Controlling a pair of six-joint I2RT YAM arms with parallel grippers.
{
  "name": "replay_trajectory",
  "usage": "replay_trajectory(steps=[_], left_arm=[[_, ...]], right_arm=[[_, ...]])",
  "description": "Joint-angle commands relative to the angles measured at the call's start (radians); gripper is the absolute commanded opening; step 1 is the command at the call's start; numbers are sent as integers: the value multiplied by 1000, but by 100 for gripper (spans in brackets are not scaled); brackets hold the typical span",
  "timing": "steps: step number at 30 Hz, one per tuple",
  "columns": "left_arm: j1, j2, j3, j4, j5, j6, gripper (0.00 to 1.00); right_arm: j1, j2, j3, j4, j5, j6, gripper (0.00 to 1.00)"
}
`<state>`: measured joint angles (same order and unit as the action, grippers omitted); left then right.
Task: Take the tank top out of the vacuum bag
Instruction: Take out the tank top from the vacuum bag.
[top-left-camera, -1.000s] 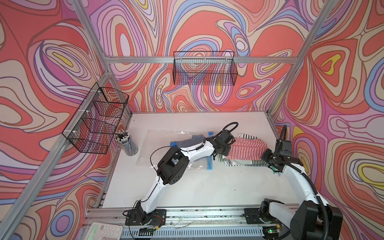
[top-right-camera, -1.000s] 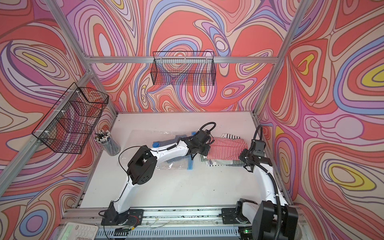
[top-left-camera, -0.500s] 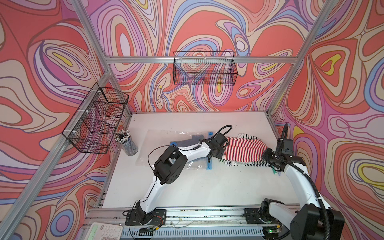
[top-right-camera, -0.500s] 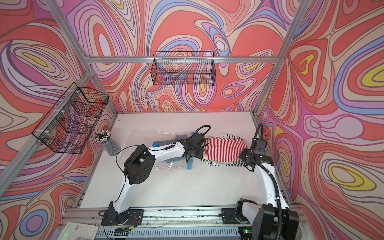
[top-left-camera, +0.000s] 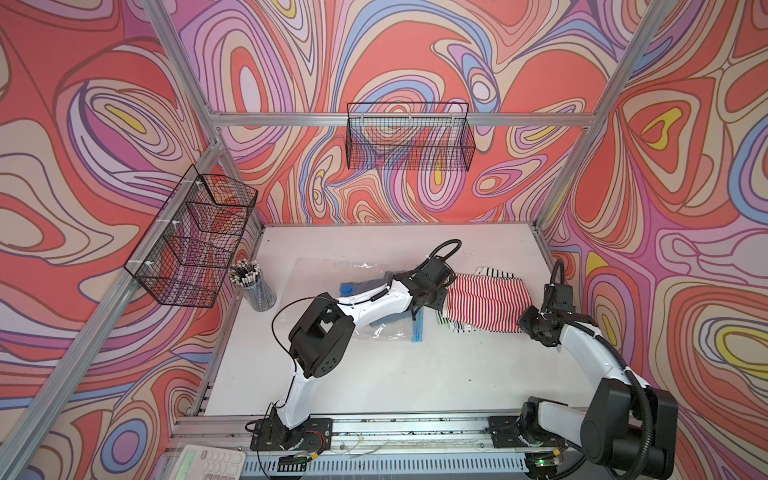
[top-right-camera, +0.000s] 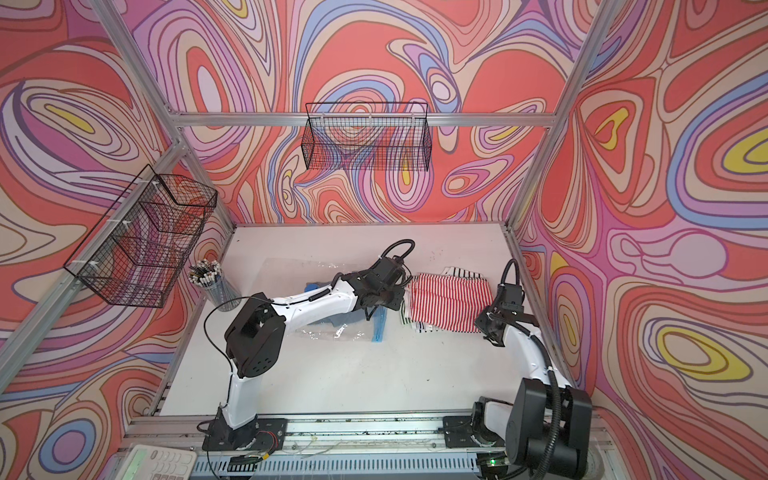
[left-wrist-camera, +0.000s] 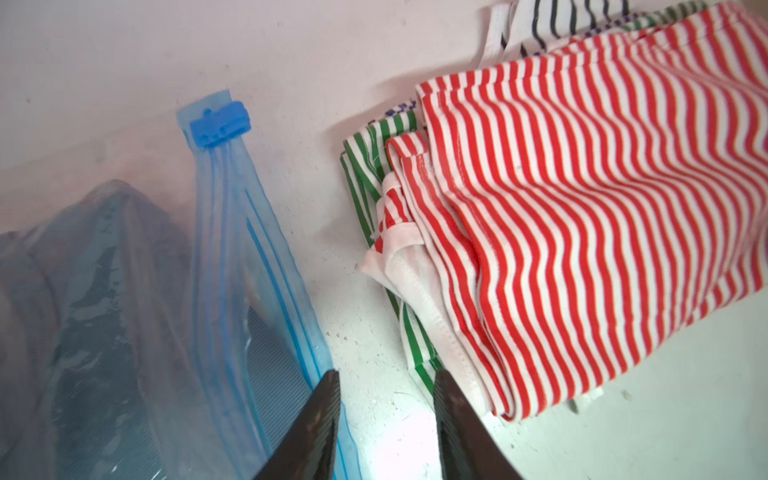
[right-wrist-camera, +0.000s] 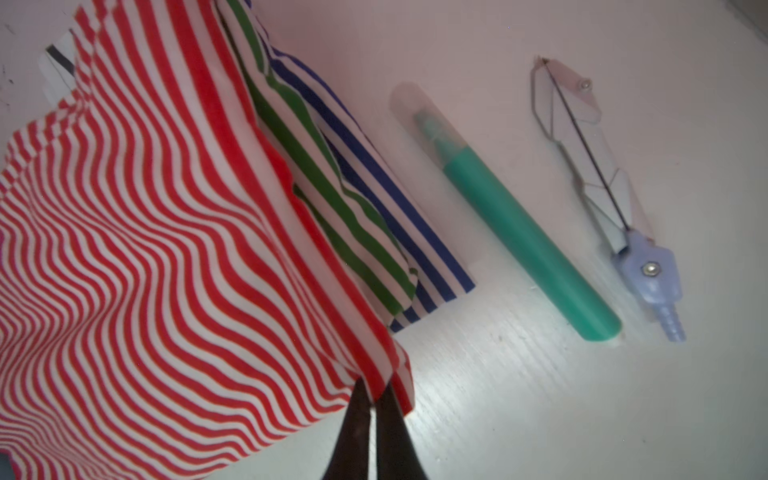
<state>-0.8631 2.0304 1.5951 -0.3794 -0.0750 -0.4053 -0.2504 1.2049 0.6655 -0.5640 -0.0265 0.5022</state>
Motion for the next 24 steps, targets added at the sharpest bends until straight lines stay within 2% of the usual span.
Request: replay_trajectory(steps=[1, 3, 4, 6, 8, 13, 17, 21, 24], left_arm=[[1, -60, -17, -52, -23, -16, 42], [1, -80, -29, -43, -44, -18, 45], [2, -84, -32, -41, -54, -17, 46], [2, -86, -31, -49, -80, -11, 51], [2, -85, -24, -65, -103, -9, 52], [16, -90, -42, -85, -124, -27, 55], [42, -84, -70, -95, -112, -61, 56], [45, -55, -77, -100, -114, -60, 58], [45, -19, -65, -114, -113, -66, 58]], right_arm=[[-6, -8, 11, 15, -3, -4, 12], [-7, -23, 22, 11, -3, -4, 42], [-6, -32, 25, 11, -9, -4, 51], [-6, -53, 35, 1, -4, -5, 63], [-6, -73, 45, -11, 10, -9, 71], [-6, -113, 99, -54, -29, -36, 80], [-4, -147, 124, -28, -197, -35, 89], [-1, -167, 135, 17, -376, 0, 89], [11, -191, 125, 53, -432, 33, 88]])
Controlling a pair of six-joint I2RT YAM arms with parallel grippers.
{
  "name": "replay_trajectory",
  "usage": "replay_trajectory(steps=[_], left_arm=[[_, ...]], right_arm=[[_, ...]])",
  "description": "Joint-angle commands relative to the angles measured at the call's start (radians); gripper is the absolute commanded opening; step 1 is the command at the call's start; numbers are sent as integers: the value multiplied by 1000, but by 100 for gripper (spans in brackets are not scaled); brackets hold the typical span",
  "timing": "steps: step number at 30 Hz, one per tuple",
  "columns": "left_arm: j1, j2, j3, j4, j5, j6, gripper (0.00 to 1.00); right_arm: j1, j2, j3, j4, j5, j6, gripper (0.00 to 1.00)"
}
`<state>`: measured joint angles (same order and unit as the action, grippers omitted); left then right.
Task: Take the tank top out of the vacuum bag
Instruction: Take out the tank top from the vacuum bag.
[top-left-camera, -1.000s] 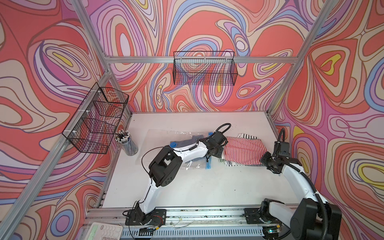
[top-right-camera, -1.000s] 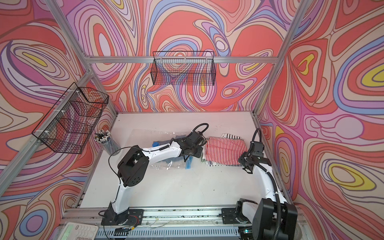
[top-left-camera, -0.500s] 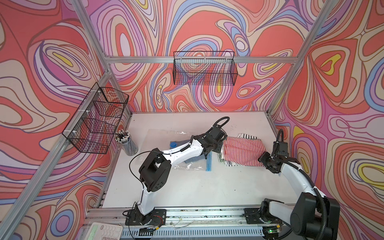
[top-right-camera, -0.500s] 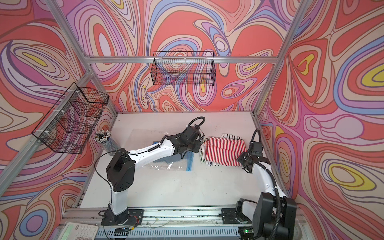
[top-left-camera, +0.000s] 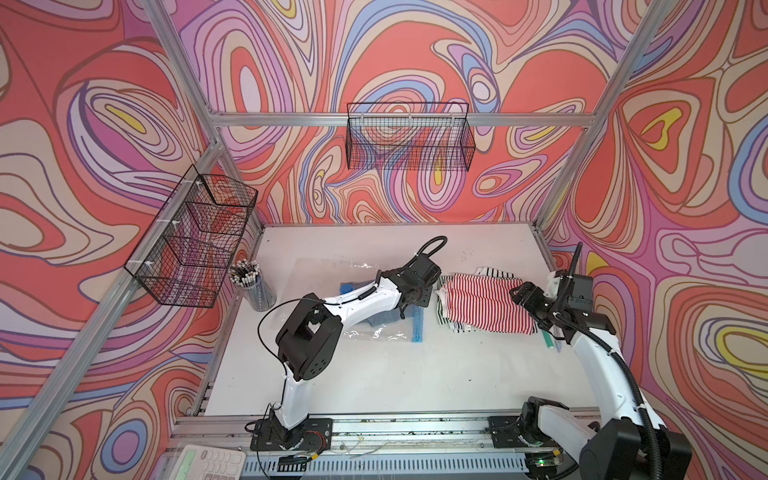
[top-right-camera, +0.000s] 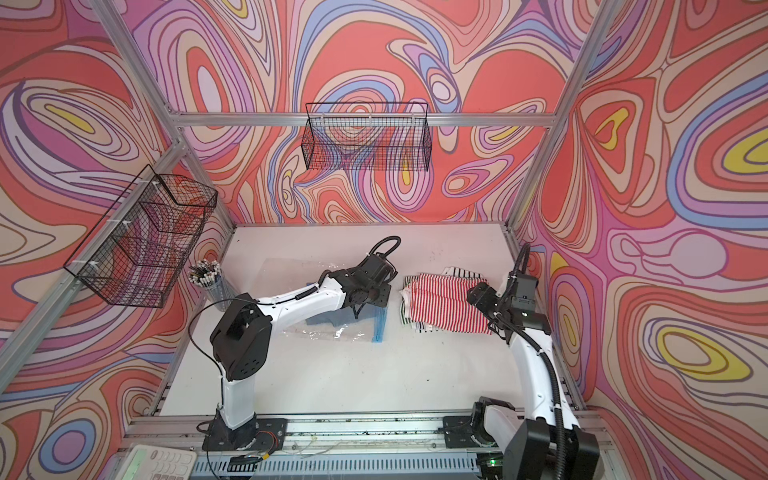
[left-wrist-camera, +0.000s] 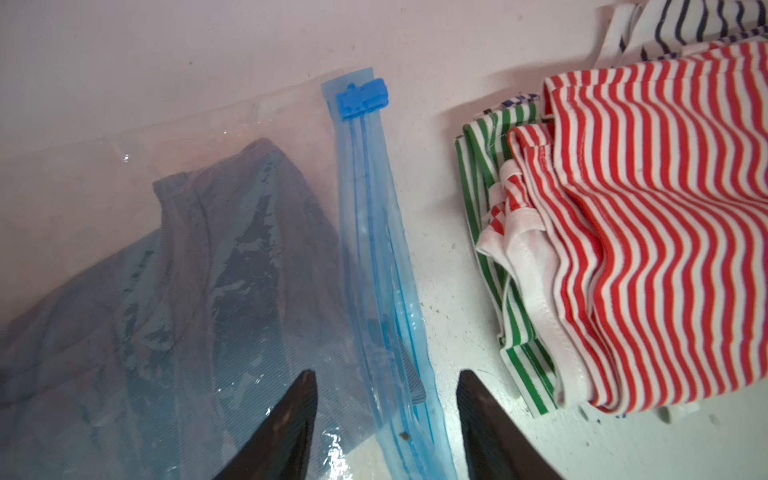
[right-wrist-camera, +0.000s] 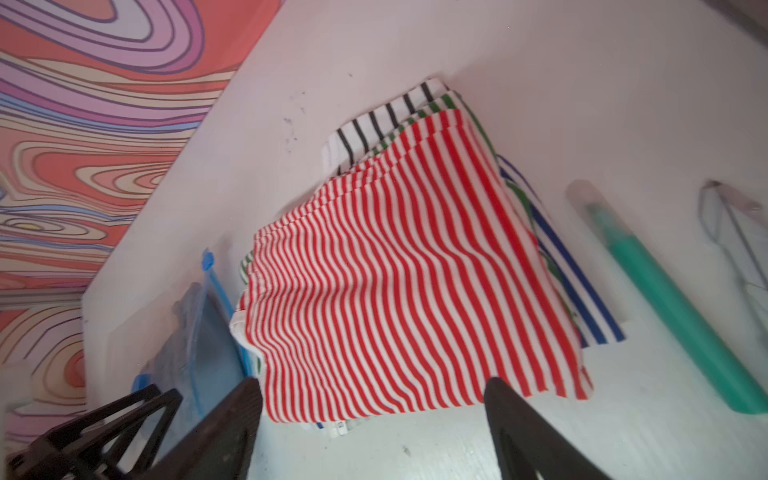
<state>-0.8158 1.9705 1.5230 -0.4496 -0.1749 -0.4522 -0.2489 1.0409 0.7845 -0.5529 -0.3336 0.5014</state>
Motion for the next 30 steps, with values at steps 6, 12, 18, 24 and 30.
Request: replay_trajectory(steps=[6, 12, 18, 24, 30], left_arm=[[-3, 107, 43, -72, -39, -26, 58], [0, 144, 72, -75, -52, -26, 57], [21, 176, 110, -105, -98, 15, 49], [62, 146, 69, -80, -65, 19, 43], [70, 111, 25, -14, 15, 19, 42]], right_arm=[[45, -46, -12, 68, -134, 39, 88], [122, -12, -22, 128, -102, 63, 88], [214, 58, -5, 201, -64, 97, 88], [279, 88, -7, 251, -9, 139, 88], [333, 95, -41, 291, 44, 183, 88]])
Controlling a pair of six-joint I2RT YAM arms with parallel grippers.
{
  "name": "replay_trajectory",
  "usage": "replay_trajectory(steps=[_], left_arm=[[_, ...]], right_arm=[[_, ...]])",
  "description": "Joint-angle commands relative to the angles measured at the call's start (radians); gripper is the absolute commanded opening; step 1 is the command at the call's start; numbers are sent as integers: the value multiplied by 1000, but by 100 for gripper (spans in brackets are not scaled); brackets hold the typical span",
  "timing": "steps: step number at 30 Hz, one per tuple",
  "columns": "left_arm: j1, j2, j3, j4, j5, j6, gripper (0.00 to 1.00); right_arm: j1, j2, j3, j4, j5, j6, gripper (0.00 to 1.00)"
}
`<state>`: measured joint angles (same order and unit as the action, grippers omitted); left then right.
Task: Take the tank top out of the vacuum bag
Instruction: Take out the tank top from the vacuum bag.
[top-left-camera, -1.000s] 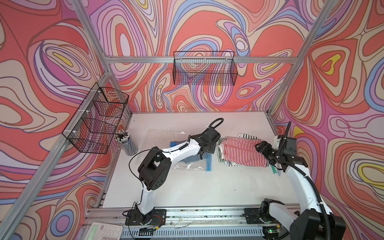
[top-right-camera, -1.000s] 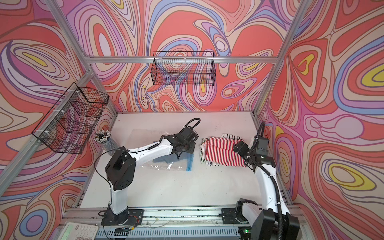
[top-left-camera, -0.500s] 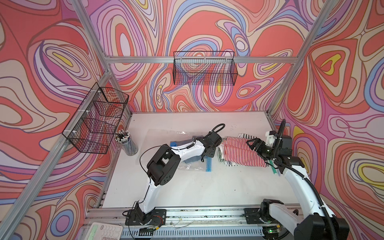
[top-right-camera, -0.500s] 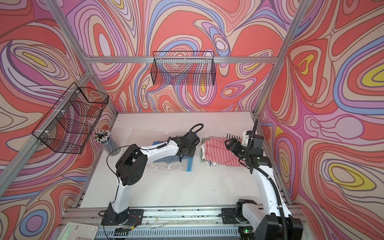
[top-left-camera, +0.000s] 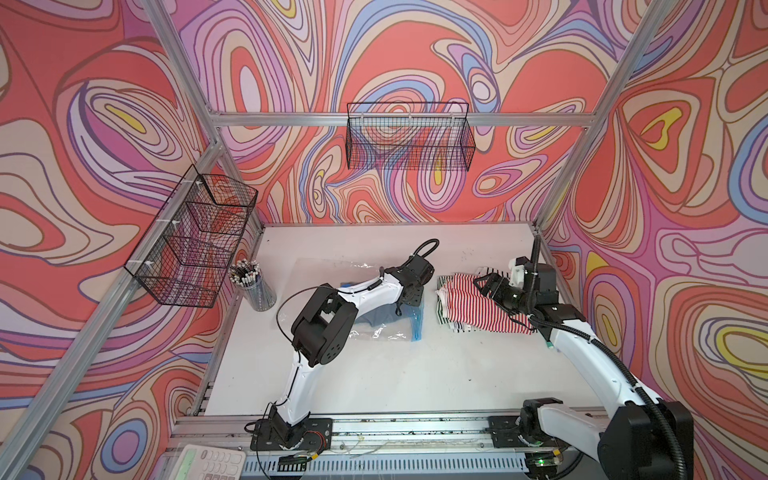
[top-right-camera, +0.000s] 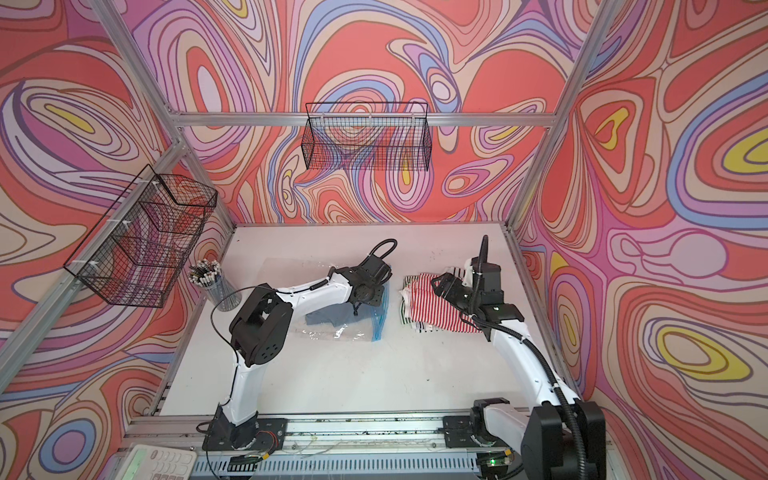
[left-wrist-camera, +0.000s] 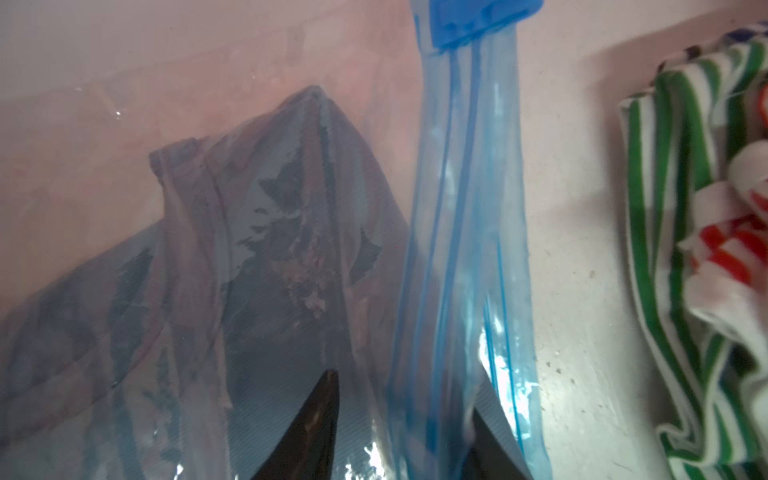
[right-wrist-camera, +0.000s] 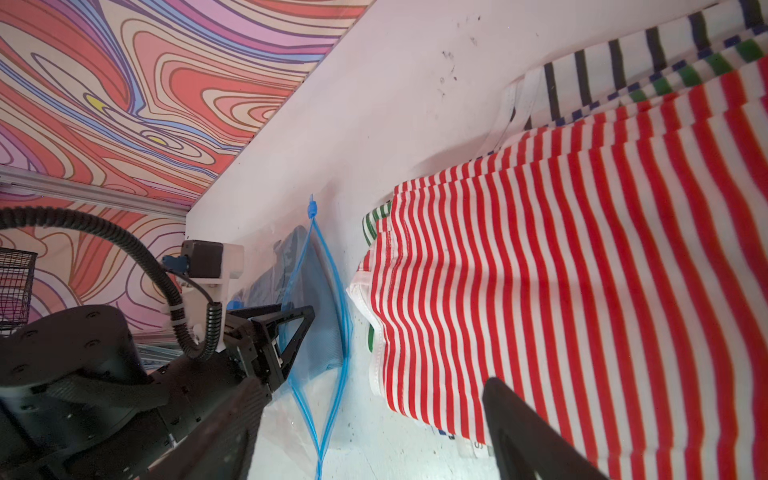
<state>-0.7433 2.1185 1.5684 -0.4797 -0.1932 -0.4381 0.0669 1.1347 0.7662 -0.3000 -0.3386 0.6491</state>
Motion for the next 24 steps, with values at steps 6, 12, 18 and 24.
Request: replay_trajectory(steps=[6, 12, 18, 24], left_arm=[[-2, -21, -13, 27, 62, 3, 42], [-1, -14, 1, 9, 63, 2, 21], [7, -49, -38, 17, 23, 9, 14], [22, -104, -109, 52, 32, -9, 11]], right_arm=[[79, 31, -27, 63, 80, 66, 88], [176, 83, -36, 123, 121, 108, 87], [288, 171, -18, 167, 149, 129, 69], [413, 250, -10, 250, 184, 144, 56]])
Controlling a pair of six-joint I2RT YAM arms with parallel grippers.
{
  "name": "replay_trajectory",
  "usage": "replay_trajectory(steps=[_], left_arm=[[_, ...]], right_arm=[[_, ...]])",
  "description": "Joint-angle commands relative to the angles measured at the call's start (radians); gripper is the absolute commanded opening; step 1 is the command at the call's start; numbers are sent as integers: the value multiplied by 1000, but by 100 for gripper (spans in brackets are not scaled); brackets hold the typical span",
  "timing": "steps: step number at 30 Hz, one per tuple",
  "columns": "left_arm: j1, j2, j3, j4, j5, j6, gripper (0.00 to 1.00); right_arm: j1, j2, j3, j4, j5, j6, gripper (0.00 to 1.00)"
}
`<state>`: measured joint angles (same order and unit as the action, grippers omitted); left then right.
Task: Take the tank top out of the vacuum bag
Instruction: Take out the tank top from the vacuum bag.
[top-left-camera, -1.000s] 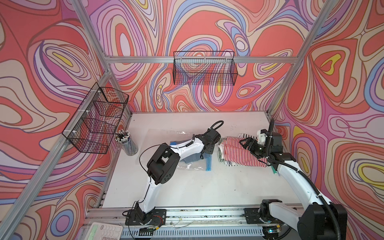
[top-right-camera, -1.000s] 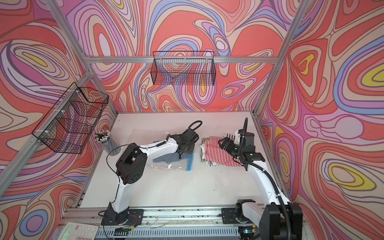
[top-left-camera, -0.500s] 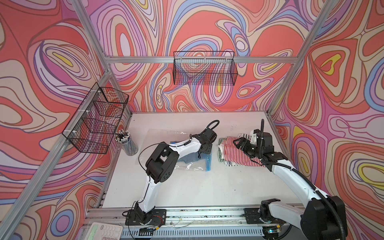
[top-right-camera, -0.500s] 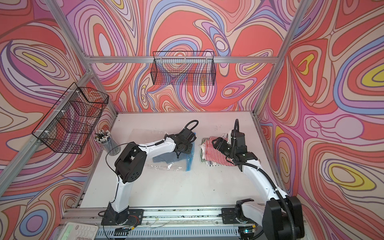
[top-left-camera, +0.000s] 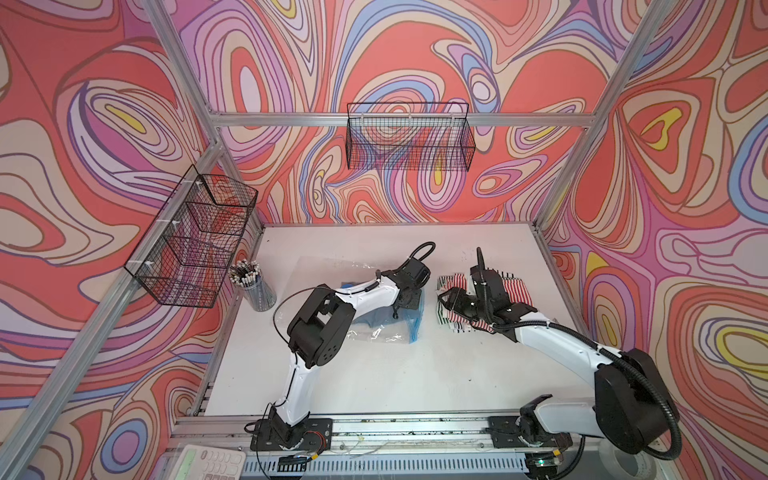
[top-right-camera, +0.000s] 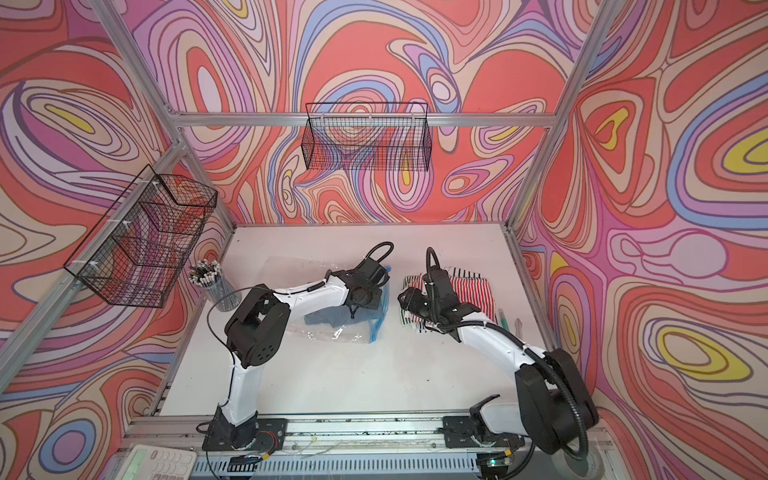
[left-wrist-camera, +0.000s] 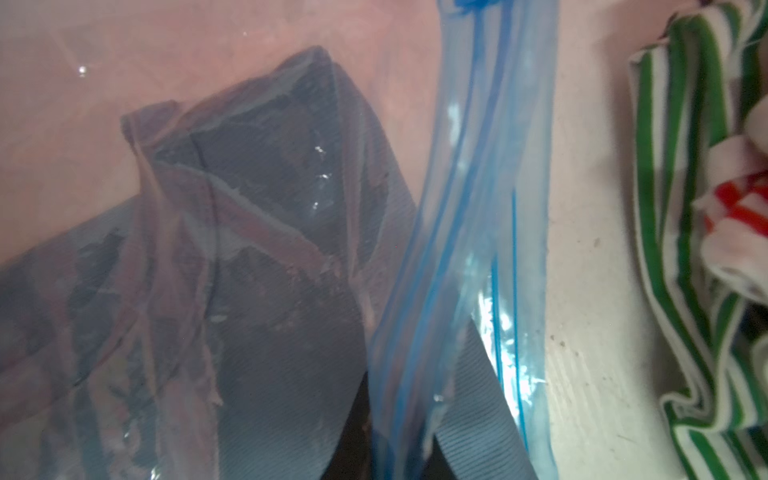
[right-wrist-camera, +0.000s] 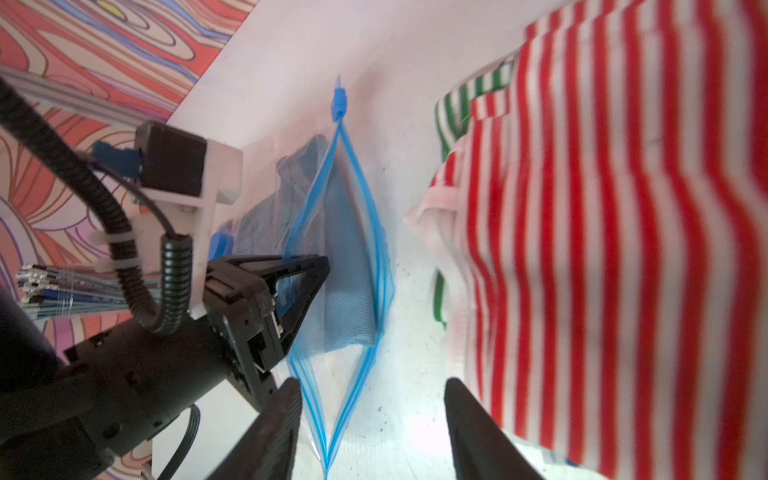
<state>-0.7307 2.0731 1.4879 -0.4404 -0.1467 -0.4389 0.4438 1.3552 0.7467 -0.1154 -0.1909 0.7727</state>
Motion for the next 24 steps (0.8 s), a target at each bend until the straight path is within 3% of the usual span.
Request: replay_trajectory(steps=[1, 12, 24], left_arm=[[10, -72, -42, 21, -10, -11, 10], [19, -127, -98, 49, 59, -65, 8], [19, -135, -115, 50, 65, -80, 7]], right_arm=[[52, 51, 11, 81, 44, 19, 56], [120, 292, 22, 305, -19, 5, 39], [128, 375, 70, 339, -21, -14, 36]])
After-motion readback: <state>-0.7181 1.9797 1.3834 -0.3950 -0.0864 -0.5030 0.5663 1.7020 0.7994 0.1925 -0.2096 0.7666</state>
